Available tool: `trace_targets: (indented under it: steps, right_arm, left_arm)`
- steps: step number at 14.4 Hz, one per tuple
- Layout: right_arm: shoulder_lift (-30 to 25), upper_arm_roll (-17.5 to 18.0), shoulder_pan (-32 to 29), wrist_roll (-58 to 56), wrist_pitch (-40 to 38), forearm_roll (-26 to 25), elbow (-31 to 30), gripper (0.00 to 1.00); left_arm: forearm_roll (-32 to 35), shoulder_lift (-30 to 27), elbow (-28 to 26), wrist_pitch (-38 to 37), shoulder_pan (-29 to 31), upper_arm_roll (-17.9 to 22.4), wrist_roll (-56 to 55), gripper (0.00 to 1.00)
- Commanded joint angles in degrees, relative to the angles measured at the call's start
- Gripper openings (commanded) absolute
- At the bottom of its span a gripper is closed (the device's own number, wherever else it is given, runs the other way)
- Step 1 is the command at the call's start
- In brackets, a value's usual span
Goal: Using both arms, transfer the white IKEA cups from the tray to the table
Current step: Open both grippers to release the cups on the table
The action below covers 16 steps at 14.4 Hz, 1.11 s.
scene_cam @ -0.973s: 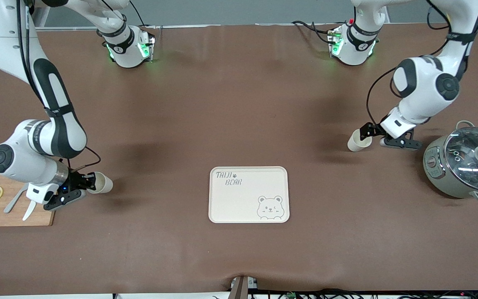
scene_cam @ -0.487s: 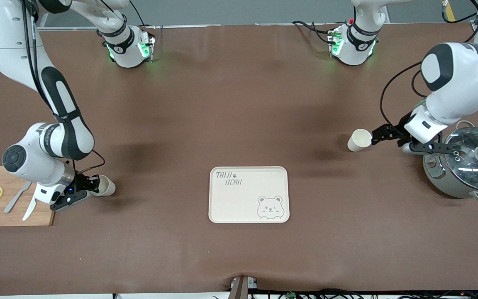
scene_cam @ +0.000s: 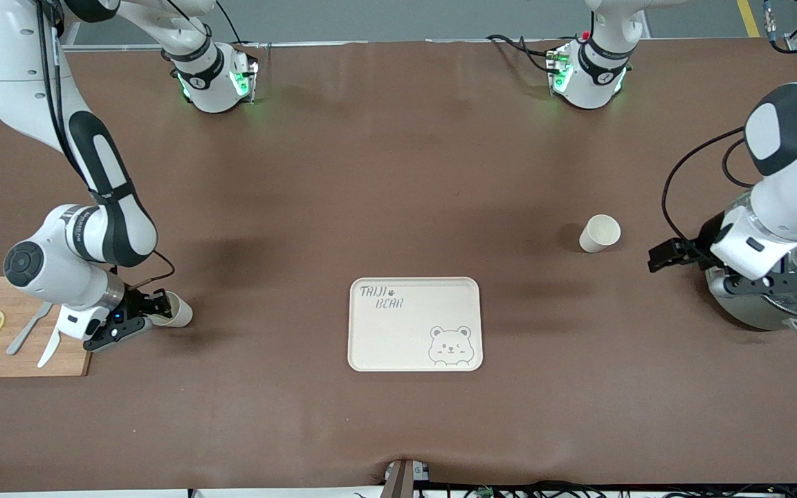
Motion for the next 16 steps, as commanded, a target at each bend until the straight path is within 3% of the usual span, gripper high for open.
trace_targets:
  steps: [1, 3, 5, 8, 11, 13, 16]
  right_arm:
    - [-0.9, 0.8, -0.9, -1.1, -0.8, 1.1, 0.7, 1.00]
    - [-1.6, 0.8, -0.8, -0.9, -5.6, 1.2, 3.6, 1.00]
    - [-1.8, 0.8, -1.0, -0.5, -15.3, 1.2, 9.9, 1.00]
    - [-3.7, 0.6, -0.7, 3.2, -27.3, 0.5, 17.3, 1.00]
    - [-8.2, 0.6, 0.0, 8.1, -36.4, -0.1, 20.6, 1.00]
    - [-11.9, 0.6, 0.0, 10.5, -42.3, -0.2, 21.8, 1.00]
    - [-19.4, 1.0, 0.0, 17.6, -49.6, -1.8, 21.8, 1.00]
  left_arm:
    - [0.9, 1.0, 5.9, -2.5, -0.4, -0.1, -4.5, 1.00]
    - [1.1, 0.8, 7.2, -3.6, -1.4, 0.0, -7.3, 1.00]
    - [1.9, 0.9, 8.8, -6.9, -1.7, 0.1, -7.8, 1.00]
    - [3.3, 0.5, 11.1, -10.9, -6.1, 4.0, -7.3, 1.00]
    - [3.3, 0.2, 16.1, -14.8, -6.9, 4.7, -5.5, 1.00]
    - [2.6, 0.1, 18.5, -20.0, -7.3, 7.5, 1.0, 1.00]
    - [3.2, -0.8, 18.6, -22.5, -8.5, 8.0, 4.2, 1.00]
